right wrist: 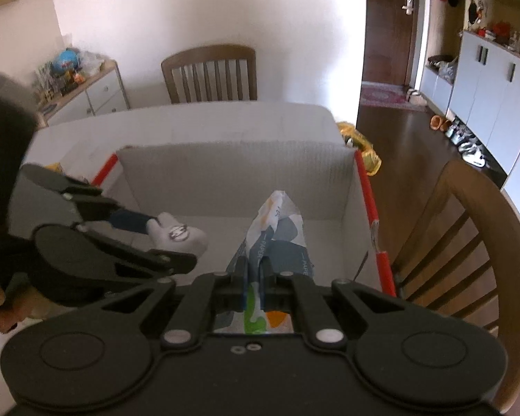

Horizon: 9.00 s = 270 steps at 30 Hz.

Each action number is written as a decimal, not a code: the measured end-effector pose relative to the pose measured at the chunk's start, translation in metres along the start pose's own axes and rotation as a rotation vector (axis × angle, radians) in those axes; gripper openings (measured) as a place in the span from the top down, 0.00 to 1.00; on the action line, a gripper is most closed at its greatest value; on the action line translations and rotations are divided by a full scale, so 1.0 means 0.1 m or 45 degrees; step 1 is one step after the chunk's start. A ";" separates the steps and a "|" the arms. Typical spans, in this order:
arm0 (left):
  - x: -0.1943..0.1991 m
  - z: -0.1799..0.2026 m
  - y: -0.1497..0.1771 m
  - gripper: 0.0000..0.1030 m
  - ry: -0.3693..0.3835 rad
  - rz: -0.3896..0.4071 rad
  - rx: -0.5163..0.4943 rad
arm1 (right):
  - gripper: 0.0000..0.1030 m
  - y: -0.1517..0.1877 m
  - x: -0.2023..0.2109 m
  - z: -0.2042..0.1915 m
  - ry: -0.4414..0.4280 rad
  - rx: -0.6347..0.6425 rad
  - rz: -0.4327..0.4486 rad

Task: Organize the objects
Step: 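Carry both items into the red shoebox and open both tools to release, then withdraw both tools from the shoebox back over the table, then grasp the teal sharpener with the left tool while the right tool grasps the tape dispenser, then carry sharpener and tape dispenser into the shoebox and open both tools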

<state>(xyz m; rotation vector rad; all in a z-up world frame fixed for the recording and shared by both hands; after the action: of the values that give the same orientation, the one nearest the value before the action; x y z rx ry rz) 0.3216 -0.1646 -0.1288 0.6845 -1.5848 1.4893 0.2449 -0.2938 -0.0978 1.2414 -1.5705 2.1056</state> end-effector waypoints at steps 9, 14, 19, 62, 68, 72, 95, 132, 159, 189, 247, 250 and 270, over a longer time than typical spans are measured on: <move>-0.29 0.02 0.04 0.52 -0.031 -0.153 0.017 | 0.96 0.09 -0.16 0.03 -0.026 -0.009 -0.094; -0.36 0.06 0.09 0.51 -0.023 -0.237 0.000 | 0.96 0.13 -0.19 0.02 -0.030 0.000 -0.119; -0.40 0.06 0.17 0.51 -0.022 -0.295 0.000 | 0.95 0.14 -0.22 0.05 -0.034 -0.010 -0.138; 1.23 -0.30 0.36 0.47 0.066 0.293 0.140 | 0.71 -0.13 0.71 -0.25 -0.060 -0.002 0.207; 1.62 -0.51 0.60 0.45 0.058 0.416 0.166 | 0.67 -0.18 0.85 -0.48 -0.068 -0.013 0.264; 1.78 -0.65 0.76 0.40 0.021 0.479 0.166 | 0.59 -0.21 0.90 -0.67 -0.066 -0.007 0.288; 2.12 -1.74 1.40 0.16 0.002 0.535 0.335 | 0.04 -0.42 0.95 -1.69 -0.045 -0.033 0.397; 1.36 -2.65 2.19 0.00 0.012 0.305 0.271 | 0.01 -0.51 -0.05 -2.78 0.028 0.135 0.173; 0.99 -2.80 2.16 0.05 -0.005 0.228 0.311 | 0.26 -0.42 -1.10 -2.77 -0.017 0.103 -0.139; 0.98 -2.59 2.14 0.67 -0.028 0.165 0.207 | 0.52 -0.38 -0.89 -2.63 -0.088 0.030 -0.122; 0.77 -0.47 0.26 0.67 0.075 0.244 0.090 | 0.52 -0.09 0.17 -0.45 -0.022 -0.045 0.055; 0.63 -0.41 0.16 0.67 0.051 0.213 0.090 | 0.52 -0.07 0.08 -0.42 -0.029 -0.013 0.023; -0.27 -0.17 -0.13 0.67 -0.105 -0.129 0.028 | 0.52 0.03 -0.34 -0.42 -0.140 0.108 -0.170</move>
<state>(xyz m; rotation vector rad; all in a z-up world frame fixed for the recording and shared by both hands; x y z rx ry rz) 0.3497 -0.1537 -0.1463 0.8363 -1.5737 1.4227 0.2436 -0.2490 -0.1272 1.4702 -1.4105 2.0716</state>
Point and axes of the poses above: each gripper's, at about its wrist camera, not at the fingertips, and x roughly against the way its jaws point, z to its right, y to its underside, the point moved 2 cm from there along -x, roughly the way its jaws point, and after that the axes turned 13 degrees about x, right-handed, at the moved point
